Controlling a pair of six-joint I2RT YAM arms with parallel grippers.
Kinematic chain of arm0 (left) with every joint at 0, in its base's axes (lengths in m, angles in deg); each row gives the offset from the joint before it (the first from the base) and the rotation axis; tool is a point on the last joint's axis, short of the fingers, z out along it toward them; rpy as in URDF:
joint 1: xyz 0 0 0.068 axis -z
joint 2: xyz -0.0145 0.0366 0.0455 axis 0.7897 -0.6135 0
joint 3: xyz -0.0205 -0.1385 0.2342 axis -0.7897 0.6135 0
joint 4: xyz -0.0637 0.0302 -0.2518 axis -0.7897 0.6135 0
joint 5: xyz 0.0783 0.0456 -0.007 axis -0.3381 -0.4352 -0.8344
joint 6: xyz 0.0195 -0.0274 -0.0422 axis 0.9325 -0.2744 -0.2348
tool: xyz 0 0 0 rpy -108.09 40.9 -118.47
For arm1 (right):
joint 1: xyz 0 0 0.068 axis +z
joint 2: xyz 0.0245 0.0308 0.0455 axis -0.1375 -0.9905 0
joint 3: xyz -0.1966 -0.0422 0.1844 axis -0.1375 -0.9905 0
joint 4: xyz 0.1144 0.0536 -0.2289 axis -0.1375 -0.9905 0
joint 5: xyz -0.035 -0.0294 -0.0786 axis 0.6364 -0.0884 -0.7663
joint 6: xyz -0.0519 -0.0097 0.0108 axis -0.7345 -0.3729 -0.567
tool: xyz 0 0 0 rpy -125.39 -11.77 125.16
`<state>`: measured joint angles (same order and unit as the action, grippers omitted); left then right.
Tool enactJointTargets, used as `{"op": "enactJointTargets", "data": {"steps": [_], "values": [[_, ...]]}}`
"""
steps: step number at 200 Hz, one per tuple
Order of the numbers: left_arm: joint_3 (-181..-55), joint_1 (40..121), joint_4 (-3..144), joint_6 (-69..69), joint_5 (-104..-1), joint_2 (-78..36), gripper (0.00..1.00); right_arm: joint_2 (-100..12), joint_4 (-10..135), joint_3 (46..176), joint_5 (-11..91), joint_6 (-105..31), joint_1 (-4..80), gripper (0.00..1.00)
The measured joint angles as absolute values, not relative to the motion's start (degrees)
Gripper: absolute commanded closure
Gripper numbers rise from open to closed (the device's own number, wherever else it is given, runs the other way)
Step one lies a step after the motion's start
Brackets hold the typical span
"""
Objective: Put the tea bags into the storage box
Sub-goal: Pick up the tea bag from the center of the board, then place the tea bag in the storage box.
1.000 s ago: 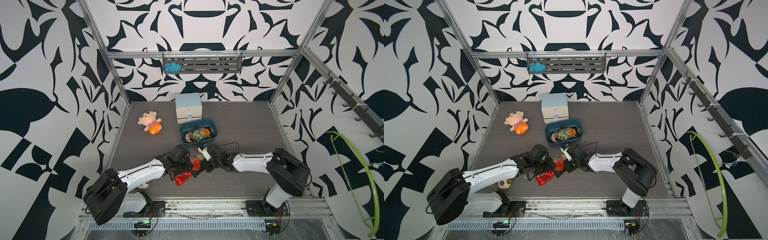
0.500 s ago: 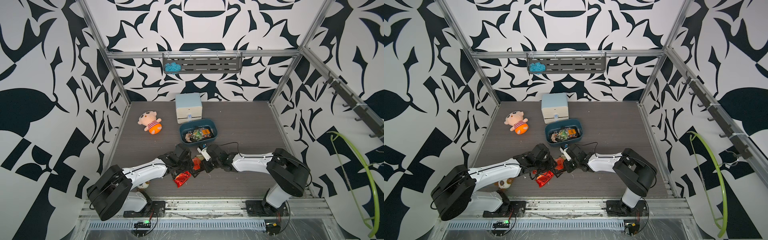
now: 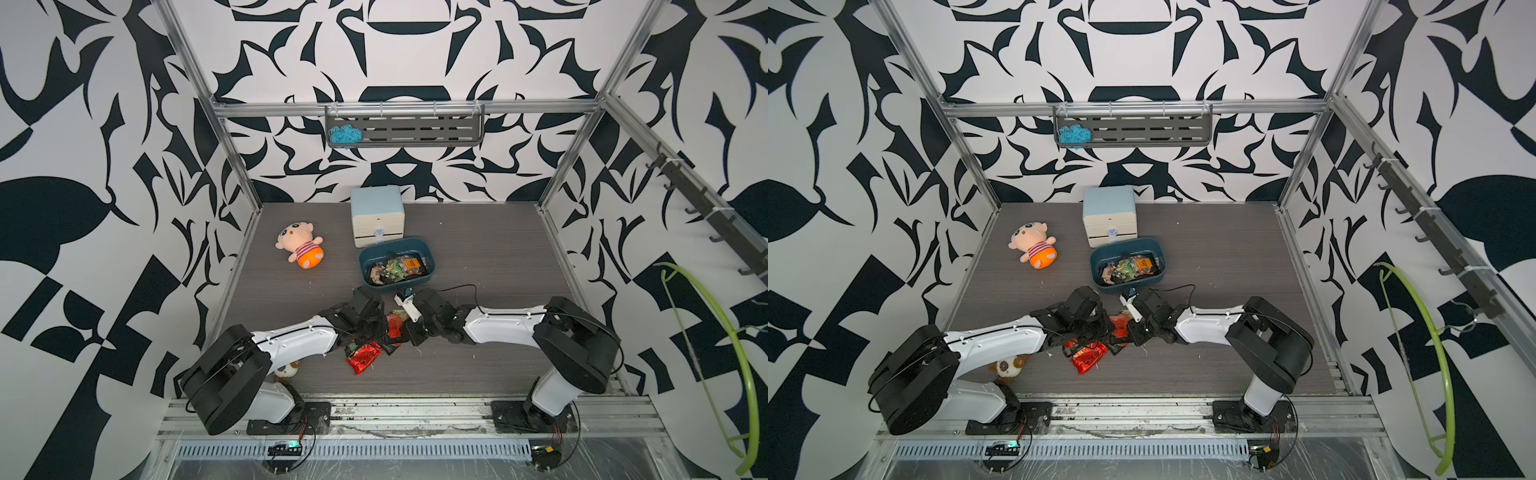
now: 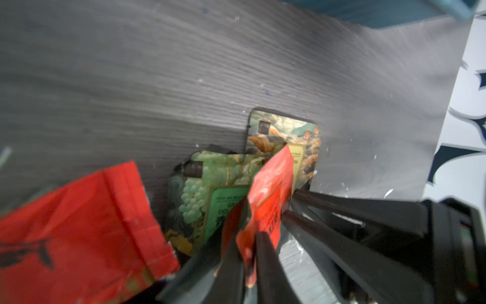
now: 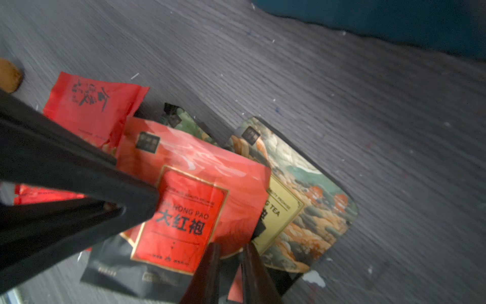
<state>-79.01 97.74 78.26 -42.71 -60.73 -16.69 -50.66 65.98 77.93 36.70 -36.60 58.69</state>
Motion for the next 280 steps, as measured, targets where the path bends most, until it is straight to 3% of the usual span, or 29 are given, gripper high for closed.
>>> {"op": "enactJointTargets", "data": {"steps": [30,64,100,166,236,261,280], "values": [[-79.9,97.8,81.0,-41.9,-60.8,-14.6,1.00,-49.3,67.1,76.6,33.3,-36.4,58.8,0.77],[-83.2,97.8,87.0,-39.9,-62.0,-6.3,1.00,-40.5,69.5,70.7,24.2,-35.3,58.8,0.65],[-91.6,97.6,90.9,-35.7,-66.1,-2.8,1.00,-33.4,72.6,66.3,15.5,-33.9,58.7,0.59],[-111.6,90.2,92.4,-25.8,-67.5,-23.7,1.00,-34.6,72.8,66.2,14.3,-32.8,58.7,0.57],[-122.0,83.4,92.8,-22.4,-64.1,-41.2,1.00,-35.0,72.5,66.3,16.5,-31.8,58.6,0.57],[-124.1,83.2,93.3,-21.1,-64.3,-43.2,0.71,-36.0,72.4,66.7,18.7,-31.8,58.5,0.57],[-124.2,83.1,94.6,-20.1,-65.7,-43.3,0.58,-37.0,71.6,67.2,20.0,-31.8,58.5,0.57]]}}
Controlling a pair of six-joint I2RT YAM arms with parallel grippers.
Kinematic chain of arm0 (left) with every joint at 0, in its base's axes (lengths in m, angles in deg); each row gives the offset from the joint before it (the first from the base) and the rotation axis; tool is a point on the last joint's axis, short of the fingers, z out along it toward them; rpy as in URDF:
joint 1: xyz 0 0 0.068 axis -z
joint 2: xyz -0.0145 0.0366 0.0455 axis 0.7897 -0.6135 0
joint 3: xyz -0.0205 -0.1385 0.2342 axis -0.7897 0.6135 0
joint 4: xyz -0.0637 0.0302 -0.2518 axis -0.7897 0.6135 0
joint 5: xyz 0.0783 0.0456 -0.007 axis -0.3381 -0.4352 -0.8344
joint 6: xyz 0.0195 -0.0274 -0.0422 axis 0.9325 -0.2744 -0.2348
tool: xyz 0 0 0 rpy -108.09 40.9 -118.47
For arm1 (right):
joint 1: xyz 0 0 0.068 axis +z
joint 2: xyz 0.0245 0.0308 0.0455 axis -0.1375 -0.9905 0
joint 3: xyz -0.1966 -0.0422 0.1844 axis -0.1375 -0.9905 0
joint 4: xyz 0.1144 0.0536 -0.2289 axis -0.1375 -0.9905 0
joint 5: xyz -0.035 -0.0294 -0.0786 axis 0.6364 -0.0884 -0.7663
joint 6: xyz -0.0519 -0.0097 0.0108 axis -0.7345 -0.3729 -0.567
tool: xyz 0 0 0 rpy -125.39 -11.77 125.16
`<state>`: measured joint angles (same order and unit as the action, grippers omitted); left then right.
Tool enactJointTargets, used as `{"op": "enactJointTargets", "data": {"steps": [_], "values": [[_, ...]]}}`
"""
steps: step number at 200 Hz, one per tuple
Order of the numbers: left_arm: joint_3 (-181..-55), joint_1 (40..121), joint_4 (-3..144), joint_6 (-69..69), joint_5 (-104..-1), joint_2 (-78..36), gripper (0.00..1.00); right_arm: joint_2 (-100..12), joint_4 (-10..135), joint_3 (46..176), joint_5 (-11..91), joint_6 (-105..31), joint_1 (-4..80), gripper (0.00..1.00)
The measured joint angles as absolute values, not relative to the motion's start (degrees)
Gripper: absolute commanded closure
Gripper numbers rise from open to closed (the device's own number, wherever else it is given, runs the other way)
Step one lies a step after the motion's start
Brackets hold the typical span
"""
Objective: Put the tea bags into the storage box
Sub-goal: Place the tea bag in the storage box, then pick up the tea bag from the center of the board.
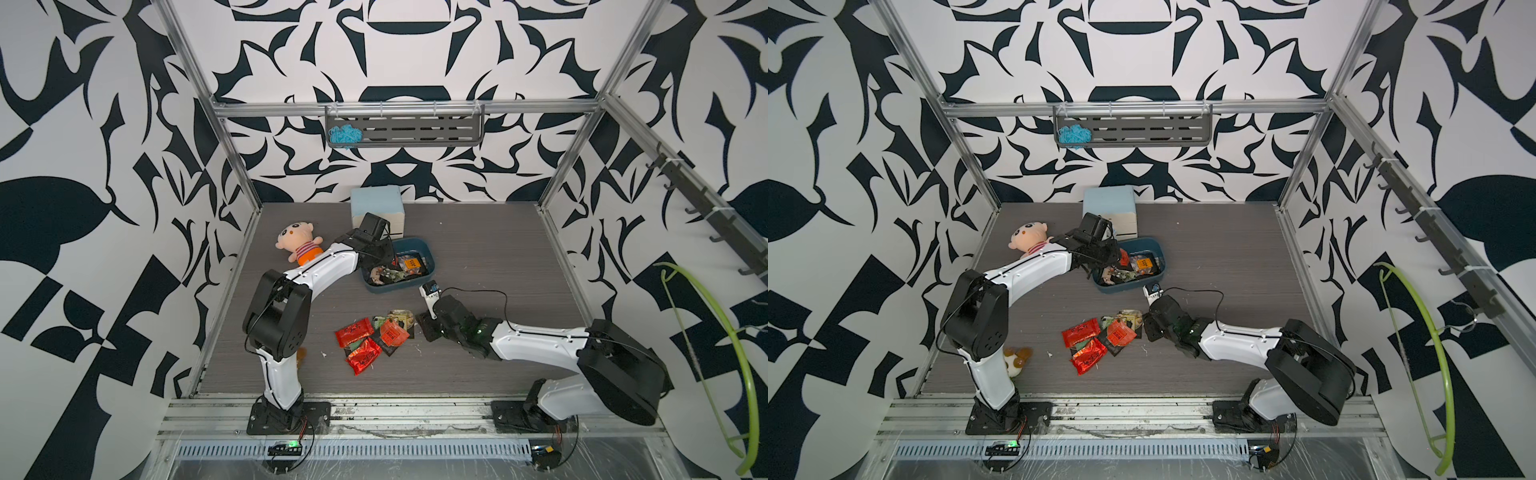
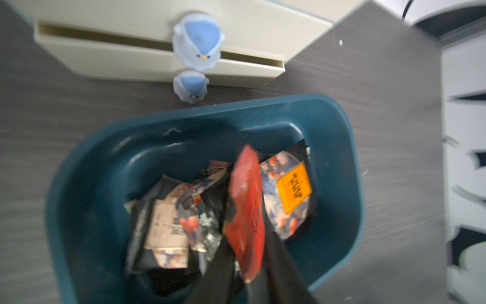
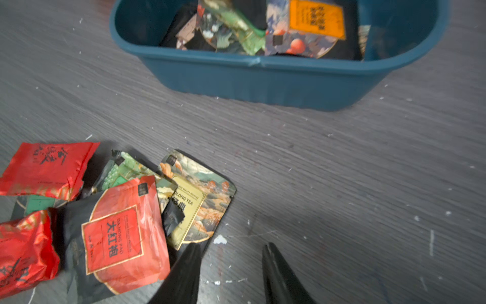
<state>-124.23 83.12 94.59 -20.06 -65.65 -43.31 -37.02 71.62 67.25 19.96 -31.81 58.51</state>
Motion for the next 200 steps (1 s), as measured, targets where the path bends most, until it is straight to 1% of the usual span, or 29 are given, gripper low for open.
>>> {"op": "enactJointTargets", "data": {"steps": [16,32,67,88,110,142,159,180,200], "values": [[-123.9,83.1,96.6,-18.6,-68.3,-42.9,0.55,-37.4,71.4,67.5,21.3,-31.9,58.5,0.57],[-121.1,83.1,97.5,-17.6,-71.1,-40.2,0.56,-37.8,71.3,67.8,23.1,-32.1,58.5,0.57],[-110.6,84.0,99.4,-16.3,-71.2,-26.0,0.63,-40.9,71.1,69.8,28.8,-32.3,58.5,0.57],[-106.0,88.0,99.4,-16.9,-68.6,-18.7,0.70,-43.7,70.7,71.7,32.1,-32.3,58.5,0.58],[-100.1,93.3,99.3,-19.6,-64.7,-14.0,0.71,-45.5,70.1,72.7,34.4,-32.3,58.5,0.58],[-92.6,100.2,99.4,-24.5,-62.8,-12.0,0.71,-46.6,69.4,73.3,36.4,-32.2,58.5,0.58],[-90.7,103.1,99.3,-26.8,-62.8,-12.1,0.73,-47.6,69.1,73.9,37.1,-32.2,58.5,0.58],[-90.2,105.2,98.4,-28.8,-62.8,-13.5,0.76,-48.4,68.7,74.3,37.6,-32.0,58.5,0.59],[-90.2,106.0,96.5,-30.1,-62.8,-17.0,0.78,-48.7,68.6,74.4,37.9,-32.0,58.5,0.59]]}}
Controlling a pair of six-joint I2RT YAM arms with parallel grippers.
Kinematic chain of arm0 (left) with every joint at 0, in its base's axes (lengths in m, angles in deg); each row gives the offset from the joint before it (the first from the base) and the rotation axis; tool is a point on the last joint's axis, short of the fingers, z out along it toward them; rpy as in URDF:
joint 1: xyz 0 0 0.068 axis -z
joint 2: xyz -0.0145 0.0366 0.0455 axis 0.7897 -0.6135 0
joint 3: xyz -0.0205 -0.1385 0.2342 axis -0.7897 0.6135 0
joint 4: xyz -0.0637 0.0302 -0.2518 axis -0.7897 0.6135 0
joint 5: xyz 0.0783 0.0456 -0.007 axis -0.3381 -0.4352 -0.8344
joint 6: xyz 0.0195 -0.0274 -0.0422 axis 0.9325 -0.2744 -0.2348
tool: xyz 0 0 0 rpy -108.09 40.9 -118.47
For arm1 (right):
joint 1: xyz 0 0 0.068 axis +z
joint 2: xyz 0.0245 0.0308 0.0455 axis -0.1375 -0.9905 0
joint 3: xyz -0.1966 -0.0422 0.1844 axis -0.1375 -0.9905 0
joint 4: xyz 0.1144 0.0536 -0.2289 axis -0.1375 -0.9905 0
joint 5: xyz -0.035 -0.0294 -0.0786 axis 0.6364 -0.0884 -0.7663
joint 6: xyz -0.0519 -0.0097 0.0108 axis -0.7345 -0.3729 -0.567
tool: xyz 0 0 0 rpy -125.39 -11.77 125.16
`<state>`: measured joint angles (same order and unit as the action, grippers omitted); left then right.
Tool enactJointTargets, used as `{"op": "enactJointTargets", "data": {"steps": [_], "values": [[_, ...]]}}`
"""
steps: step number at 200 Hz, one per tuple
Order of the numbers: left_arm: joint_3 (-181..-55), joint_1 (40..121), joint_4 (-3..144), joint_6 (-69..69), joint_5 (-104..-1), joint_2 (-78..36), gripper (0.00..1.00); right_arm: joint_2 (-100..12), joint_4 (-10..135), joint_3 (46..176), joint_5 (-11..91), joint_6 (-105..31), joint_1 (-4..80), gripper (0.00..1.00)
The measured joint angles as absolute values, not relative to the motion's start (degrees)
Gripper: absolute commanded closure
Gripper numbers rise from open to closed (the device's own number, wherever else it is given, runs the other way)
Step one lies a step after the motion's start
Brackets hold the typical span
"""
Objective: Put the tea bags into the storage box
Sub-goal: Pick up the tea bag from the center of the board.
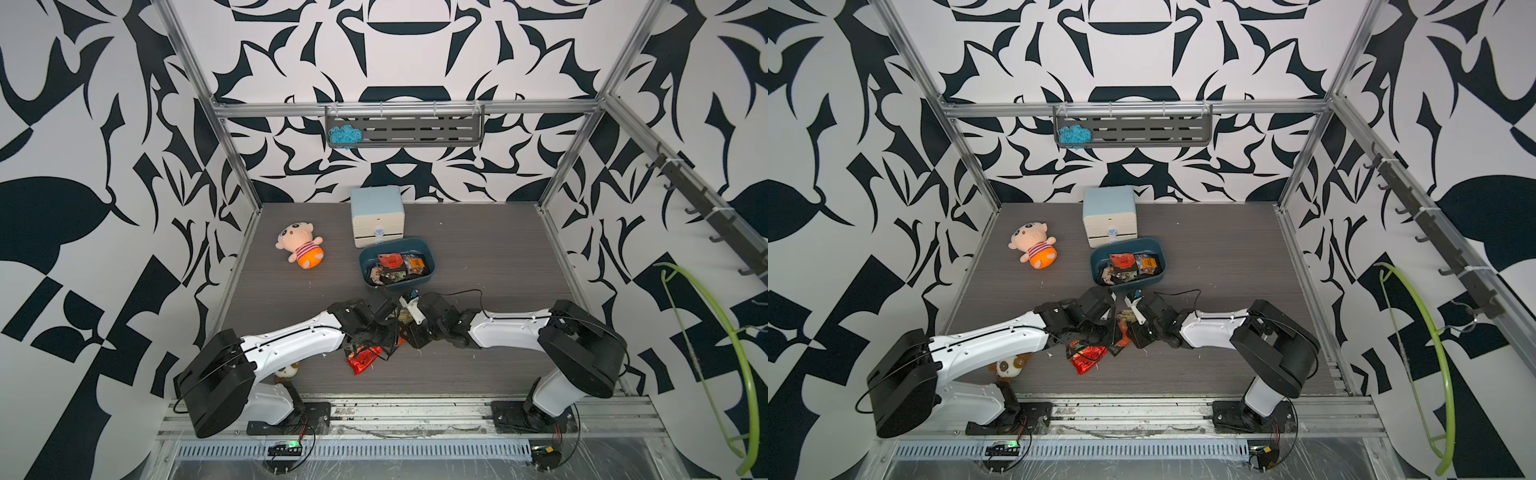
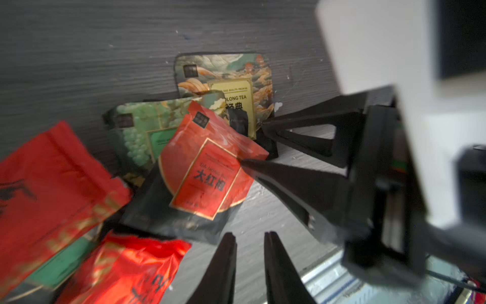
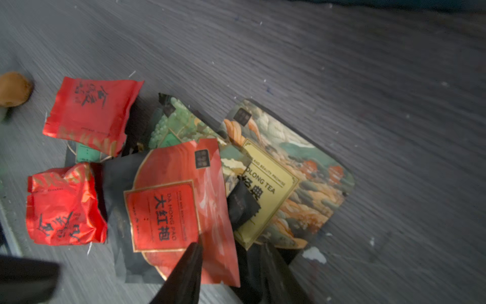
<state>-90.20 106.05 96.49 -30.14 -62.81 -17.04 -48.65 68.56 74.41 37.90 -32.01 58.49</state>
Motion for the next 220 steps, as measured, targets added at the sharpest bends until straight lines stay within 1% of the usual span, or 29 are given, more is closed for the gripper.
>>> {"op": "enactJointTargets", "data": {"steps": [21,51,90,103,115,166,197,220], "values": [[-90.2,106.4,95.2,-30.9,-62.8,-21.1,0.81,-48.9,68.2,74.9,38.1,-32.0,58.5,0.59],[-90.2,106.5,94.3,-31.6,-62.8,-24.2,0.82,-49.2,68.1,75.1,38.4,-32.0,58.5,0.59],[-89.8,106.5,93.8,-32.5,-63.3,-24.4,0.83,-49.2,68.1,75.2,39.6,-31.9,58.5,0.60],[-89.2,106.5,93.6,-32.9,-63.5,-24.4,0.87,-49.2,68.1,75.2,40.1,-31.8,58.5,0.60],[-88.4,106.5,93.5,-33.1,-63.8,-24.4,0.87,-49.2,68.1,75.2,40.7,-31.8,58.5,0.61],[-86.0,106.5,92.5,-34.3,-65.4,-23.5,0.88,-50.0,68.1,75.9,42.9,-31.5,58.5,0.62],[-85.5,106.6,92.0,-34.7,-66.0,-23.1,0.88,-50.3,68.1,76.0,43.5,-31.3,58.5,0.70],[-85.5,106.6,92.0,-34.8,-66.1,-23.1,0.88,-50.3,68.2,76.0,43.7,-30.9,58.4,0.79]]}}
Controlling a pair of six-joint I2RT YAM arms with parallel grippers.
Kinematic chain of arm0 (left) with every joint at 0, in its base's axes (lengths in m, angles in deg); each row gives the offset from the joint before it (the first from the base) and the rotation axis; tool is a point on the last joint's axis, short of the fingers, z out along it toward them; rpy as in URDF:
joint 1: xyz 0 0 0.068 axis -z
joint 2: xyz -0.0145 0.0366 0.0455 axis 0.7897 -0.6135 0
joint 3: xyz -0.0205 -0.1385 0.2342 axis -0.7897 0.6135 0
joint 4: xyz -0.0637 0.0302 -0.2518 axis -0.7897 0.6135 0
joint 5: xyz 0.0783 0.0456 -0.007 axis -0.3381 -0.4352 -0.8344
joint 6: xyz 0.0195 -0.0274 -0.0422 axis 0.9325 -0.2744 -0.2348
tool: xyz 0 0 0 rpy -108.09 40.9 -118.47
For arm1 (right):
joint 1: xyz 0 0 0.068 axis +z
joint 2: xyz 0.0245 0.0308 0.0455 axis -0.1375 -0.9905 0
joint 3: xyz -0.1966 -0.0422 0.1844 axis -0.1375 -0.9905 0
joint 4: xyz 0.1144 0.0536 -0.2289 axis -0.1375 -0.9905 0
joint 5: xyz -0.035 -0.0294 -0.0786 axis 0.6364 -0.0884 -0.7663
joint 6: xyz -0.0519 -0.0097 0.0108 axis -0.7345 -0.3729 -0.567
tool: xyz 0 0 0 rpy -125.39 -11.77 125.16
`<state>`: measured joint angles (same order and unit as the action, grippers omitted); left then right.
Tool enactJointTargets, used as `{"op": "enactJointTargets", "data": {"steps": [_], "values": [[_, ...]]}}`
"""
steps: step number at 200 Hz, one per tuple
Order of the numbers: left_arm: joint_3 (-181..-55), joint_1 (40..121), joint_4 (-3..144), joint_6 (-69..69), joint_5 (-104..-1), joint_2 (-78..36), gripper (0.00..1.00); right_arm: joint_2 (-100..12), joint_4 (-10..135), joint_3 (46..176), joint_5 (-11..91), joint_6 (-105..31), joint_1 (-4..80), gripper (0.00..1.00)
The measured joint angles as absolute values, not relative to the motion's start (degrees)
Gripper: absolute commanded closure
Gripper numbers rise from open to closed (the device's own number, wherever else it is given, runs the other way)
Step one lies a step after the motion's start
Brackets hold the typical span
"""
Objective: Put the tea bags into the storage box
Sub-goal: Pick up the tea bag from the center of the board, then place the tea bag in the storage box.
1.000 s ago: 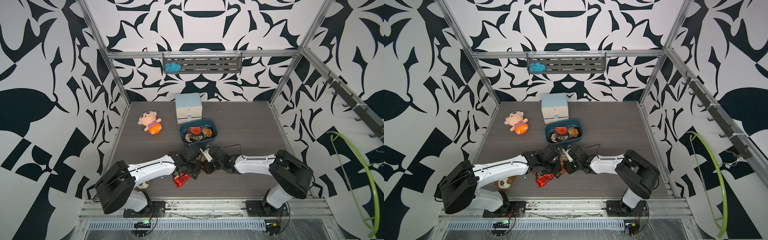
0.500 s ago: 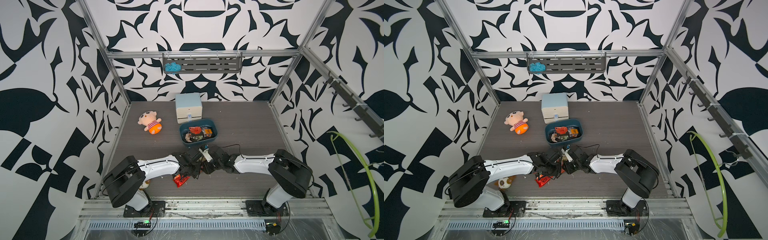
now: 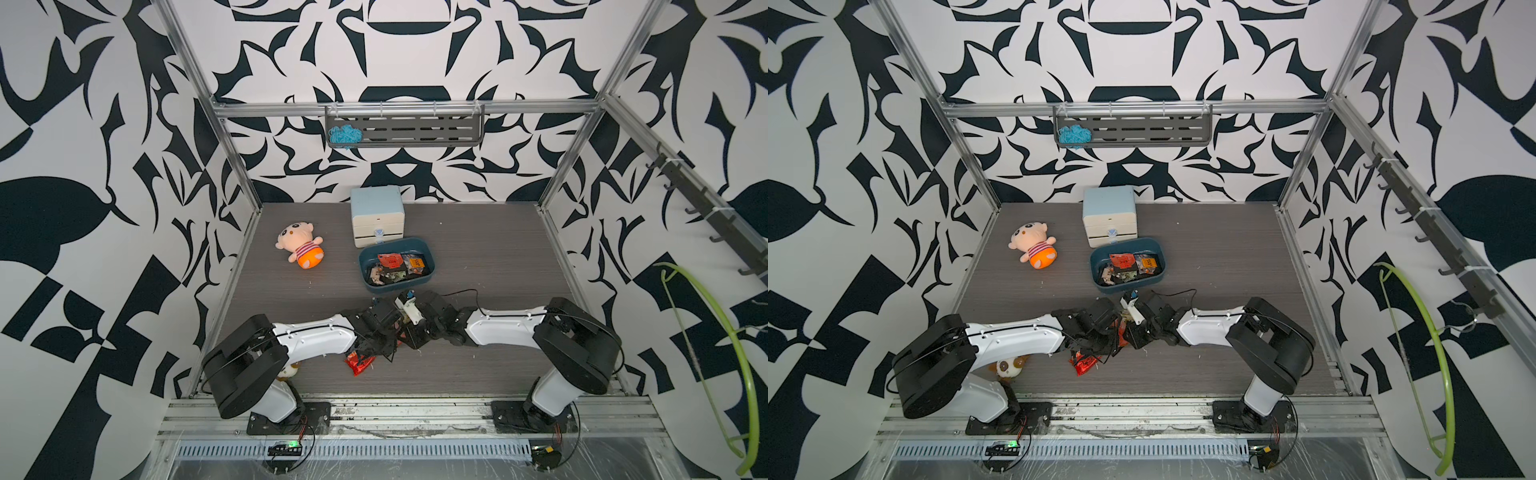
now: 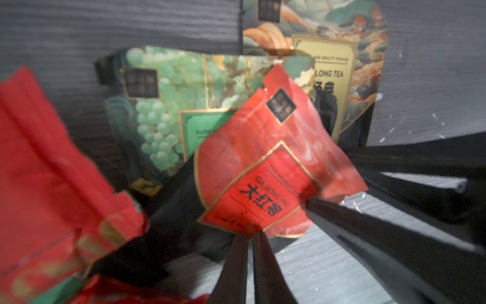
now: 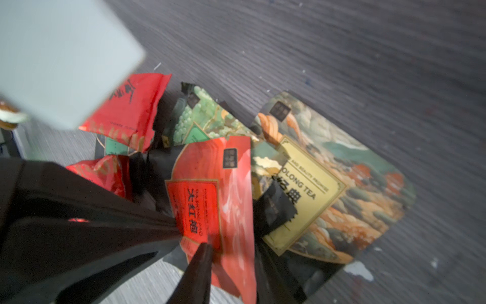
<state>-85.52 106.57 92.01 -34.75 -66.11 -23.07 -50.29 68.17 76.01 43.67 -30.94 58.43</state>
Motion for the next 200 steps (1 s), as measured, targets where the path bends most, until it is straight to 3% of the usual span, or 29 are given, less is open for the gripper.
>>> {"op": "enactJointTargets", "data": {"steps": [27,64,81,99,129,162,200], "values": [[-85.5,106.6,92.0,-34.7,-66.5,-22.8,0.89,-50.3,68.3,76.0,44.2,-30.6,58.3,1.00],[-86.2,106.6,93.7,-33.5,-67.3,-19.9,0.87,-49.5,69.2,75.8,44.8,-31.0,58.3,1.00],[-88.3,106.5,95.9,-32.3,-68.1,-17.9,0.74,-48.0,70.3,74.7,45.1,-31.0,58.3,1.00],[-91.0,106.4,97.6,-29.6,-68.9,-15.3,0.52,-45.5,71.1,73.1,45.3,-31.0,58.3,1.00],[-94.4,102.7,99.4,-26.4,-69.6,-10.0,0.41,-41.5,71.9,71.5,44.7,-30.7,58.3,1.00],[-95.9,95.2,101.5,-22.1,-70.0,-5.9,0.35,-34.8,70.5,70.0,39.0,-30.2,58.3,1.00],[-99.2,91.2,104.7,-16.1,-69.9,-7.1,0.36,-25.6,63.4,71.4,27.1,-29.5,57.6,1.00]]}}
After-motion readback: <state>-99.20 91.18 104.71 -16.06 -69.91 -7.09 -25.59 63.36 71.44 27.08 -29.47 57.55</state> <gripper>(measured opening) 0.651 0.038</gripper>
